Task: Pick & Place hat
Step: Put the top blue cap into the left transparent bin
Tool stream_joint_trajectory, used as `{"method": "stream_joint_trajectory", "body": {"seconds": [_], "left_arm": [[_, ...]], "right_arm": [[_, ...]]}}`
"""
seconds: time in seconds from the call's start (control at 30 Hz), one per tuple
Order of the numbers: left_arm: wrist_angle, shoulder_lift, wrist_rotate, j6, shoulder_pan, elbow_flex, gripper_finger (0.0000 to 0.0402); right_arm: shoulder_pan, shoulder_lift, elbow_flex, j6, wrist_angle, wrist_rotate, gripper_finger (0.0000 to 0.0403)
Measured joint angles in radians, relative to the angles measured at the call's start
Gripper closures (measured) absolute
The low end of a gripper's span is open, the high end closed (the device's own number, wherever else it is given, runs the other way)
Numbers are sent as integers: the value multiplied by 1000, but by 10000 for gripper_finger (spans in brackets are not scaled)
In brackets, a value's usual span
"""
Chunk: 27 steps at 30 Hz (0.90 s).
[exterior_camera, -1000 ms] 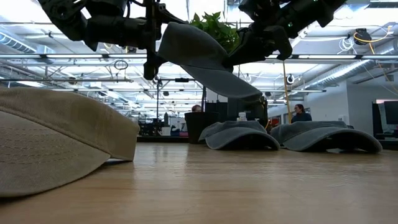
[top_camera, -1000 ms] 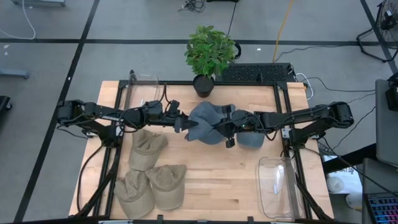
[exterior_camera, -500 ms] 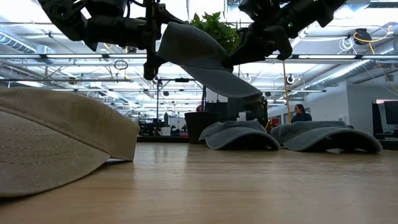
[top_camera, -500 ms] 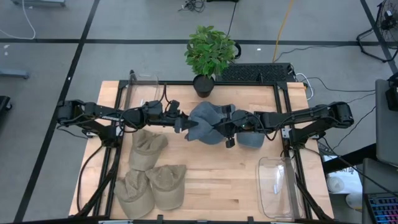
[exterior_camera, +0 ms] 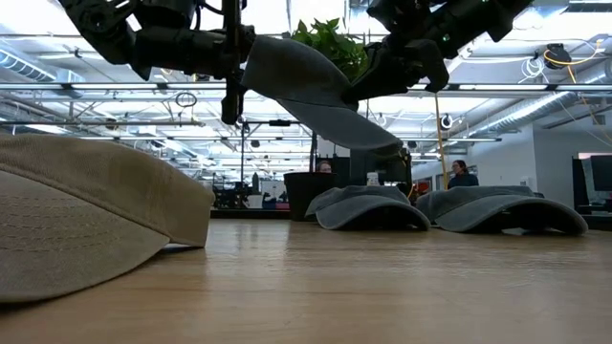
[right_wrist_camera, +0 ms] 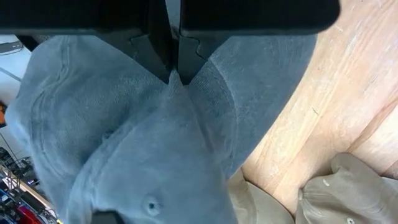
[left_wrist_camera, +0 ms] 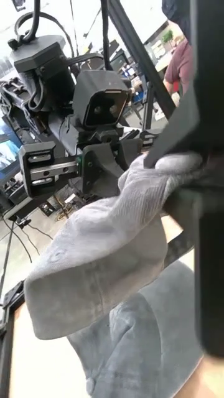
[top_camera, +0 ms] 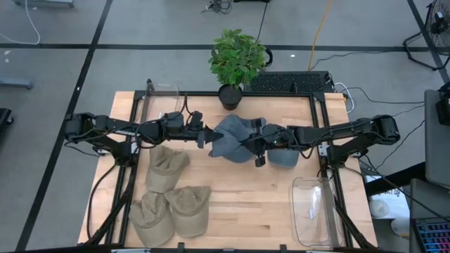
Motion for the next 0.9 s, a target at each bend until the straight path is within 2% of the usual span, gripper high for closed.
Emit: {"method": "stream_joint_trajectory", "body": {"seconds": [0.07, 0.27, 0.4, 0.63, 0.77, 0.9], "left_arm": [[0, 0, 0, 25, 2, 0, 384], [0, 0, 3, 45, 2, 0, 365], [0, 0, 3, 69, 2, 0, 386], [0, 0, 10, 74, 2, 0, 365], [0, 0, 12, 82, 2, 0, 386], [0, 0, 27, 77, 2, 0, 380]], "right_arm": [[0, 0, 0, 0, 1, 0, 403], [0, 0, 0, 0, 0, 0, 403], [0, 0, 0, 1, -1, 0, 400], [0, 0, 0, 27, -2, 0, 398], [0, 0, 0, 27, -2, 0, 397], [0, 0, 0, 27, -2, 0, 397]]}}
